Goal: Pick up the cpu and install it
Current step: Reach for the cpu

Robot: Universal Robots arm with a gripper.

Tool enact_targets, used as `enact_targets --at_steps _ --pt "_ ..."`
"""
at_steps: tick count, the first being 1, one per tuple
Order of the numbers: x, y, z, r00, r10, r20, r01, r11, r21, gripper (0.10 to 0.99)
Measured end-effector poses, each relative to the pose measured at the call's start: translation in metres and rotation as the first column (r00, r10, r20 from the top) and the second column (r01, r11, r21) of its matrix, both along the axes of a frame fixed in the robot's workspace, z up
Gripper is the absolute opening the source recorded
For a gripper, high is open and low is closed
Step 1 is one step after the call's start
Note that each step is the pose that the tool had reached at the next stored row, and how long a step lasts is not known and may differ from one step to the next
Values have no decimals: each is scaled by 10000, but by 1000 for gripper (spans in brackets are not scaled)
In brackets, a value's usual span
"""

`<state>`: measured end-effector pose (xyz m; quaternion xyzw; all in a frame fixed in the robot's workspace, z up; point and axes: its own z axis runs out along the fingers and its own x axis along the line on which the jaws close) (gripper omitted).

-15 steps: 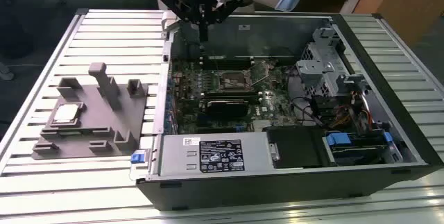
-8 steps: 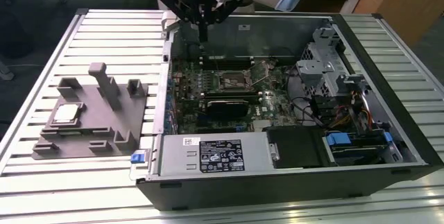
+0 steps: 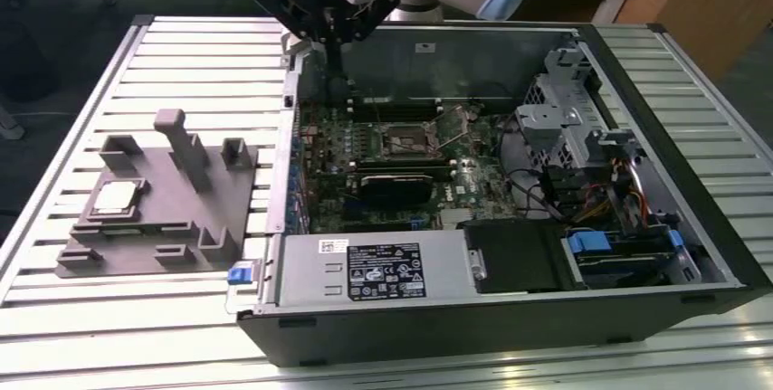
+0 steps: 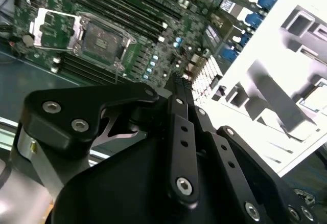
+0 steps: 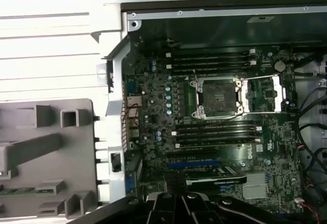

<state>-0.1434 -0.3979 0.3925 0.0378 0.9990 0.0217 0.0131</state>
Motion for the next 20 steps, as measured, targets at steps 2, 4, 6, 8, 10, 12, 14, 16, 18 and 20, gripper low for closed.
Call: enact_targets --at_steps 2,4,6,8,10,12,14,16,18,20 --pt "-68 21 -2 10000 -2 0 2 10000 0 106" --pt "-118 46 -5 10000 -1 0 1 10000 0 106" --pt "-161 62 -8 10000 -1 0 1 10000 0 106" --pt "-213 70 -12 10000 -2 -1 2 10000 -1 106" --pt "-264 74 -17 10000 -1 -1 1 10000 -1 106" --pt "-315 76 -22 10000 -1 0 1 10000 0 106" --pt "-365 77 -27 10000 -2 -1 2 10000 -1 106" --pt "-422 77 -31 10000 -1 -1 1 10000 0 106" --pt "-483 77 -36 10000 0 -2 0 10000 0 106" --pt "-552 77 -39 10000 -2 -4 2 10000 -1 106"
